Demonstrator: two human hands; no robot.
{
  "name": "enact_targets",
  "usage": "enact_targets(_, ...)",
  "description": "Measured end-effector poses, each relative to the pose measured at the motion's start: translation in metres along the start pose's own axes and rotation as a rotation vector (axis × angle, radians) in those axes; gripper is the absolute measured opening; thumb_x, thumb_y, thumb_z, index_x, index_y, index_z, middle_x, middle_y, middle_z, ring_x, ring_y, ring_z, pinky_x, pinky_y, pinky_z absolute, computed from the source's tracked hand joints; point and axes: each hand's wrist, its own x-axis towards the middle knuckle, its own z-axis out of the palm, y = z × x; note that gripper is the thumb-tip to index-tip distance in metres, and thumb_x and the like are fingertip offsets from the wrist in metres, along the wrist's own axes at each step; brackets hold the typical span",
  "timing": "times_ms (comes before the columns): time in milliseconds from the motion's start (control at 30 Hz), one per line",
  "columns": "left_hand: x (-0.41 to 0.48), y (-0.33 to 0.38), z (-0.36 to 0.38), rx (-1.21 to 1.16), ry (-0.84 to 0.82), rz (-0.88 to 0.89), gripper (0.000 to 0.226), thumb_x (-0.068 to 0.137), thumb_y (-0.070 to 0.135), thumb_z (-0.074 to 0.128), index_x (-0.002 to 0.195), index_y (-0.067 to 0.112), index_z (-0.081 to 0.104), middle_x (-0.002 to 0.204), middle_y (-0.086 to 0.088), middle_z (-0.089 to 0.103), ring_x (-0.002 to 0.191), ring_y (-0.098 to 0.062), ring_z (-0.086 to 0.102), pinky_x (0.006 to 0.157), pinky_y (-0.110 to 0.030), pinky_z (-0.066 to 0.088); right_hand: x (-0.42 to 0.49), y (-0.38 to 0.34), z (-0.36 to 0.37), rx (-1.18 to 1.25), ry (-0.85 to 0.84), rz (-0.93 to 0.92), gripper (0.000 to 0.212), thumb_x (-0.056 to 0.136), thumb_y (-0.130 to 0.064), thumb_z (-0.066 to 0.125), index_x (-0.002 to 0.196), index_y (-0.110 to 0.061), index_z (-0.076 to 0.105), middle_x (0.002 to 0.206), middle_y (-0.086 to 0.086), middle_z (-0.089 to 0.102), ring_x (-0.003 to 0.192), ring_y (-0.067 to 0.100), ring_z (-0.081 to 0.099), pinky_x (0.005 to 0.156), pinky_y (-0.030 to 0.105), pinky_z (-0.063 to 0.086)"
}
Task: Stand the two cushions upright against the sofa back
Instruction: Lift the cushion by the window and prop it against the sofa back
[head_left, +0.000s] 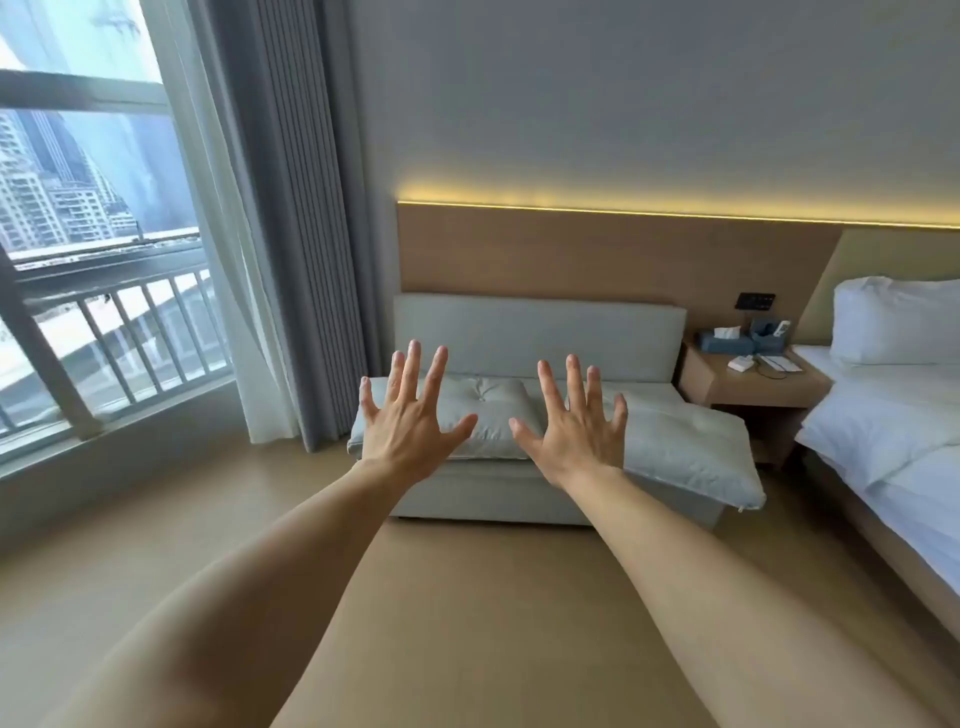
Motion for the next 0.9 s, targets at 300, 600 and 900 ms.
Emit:
enact_targets(300,0.085,-0.061,0.089,-0.007,-0.043,-0.011,0.096,0.090,0.083,0.035,0.163,0.042,-0.011,0.175,0.003,-0.012,0.160,-0.022,-0.010,0.124,-0.064,-0.002,0.108,-0.019,0.094,-0.015,-0.083,-0.037,0.086,0.092,-0.079,0.025,0.160,-0.040,-0.011,0.171,0.002,-0.019,0.157,0.030,-0.014,0.121,0.062,0.001)
enact_targets(600,0.239,-0.174,0.225,-0.049,-0.208,-0.114,0.095,0.090,0.084,0.034,0.163,0.042,-0.010,0.175,0.003,-0.012,0.160,-0.023,-0.011,0.123,-0.062,-0.005,0.307,-0.057,0.221,-0.053,-0.284,0.013,0.084,0.093,-0.077,0.024,0.159,-0.041,-0.014,0.171,0.000,-0.019,0.157,0.027,-0.013,0.121,0.060,0.001)
enact_targets(900,0.387,-0.234,0.313,-0.043,-0.329,-0.114,0.093,0.091,0.084,0.029,0.163,0.041,-0.011,0.175,0.003,-0.011,0.160,-0.023,-0.007,0.123,-0.061,-0.003,0.470,-0.064,0.306,-0.032,-0.372,0.071,0.083,0.093,-0.078,0.025,0.160,-0.041,-0.008,0.172,-0.001,-0.015,0.158,0.027,-0.008,0.123,0.058,0.005)
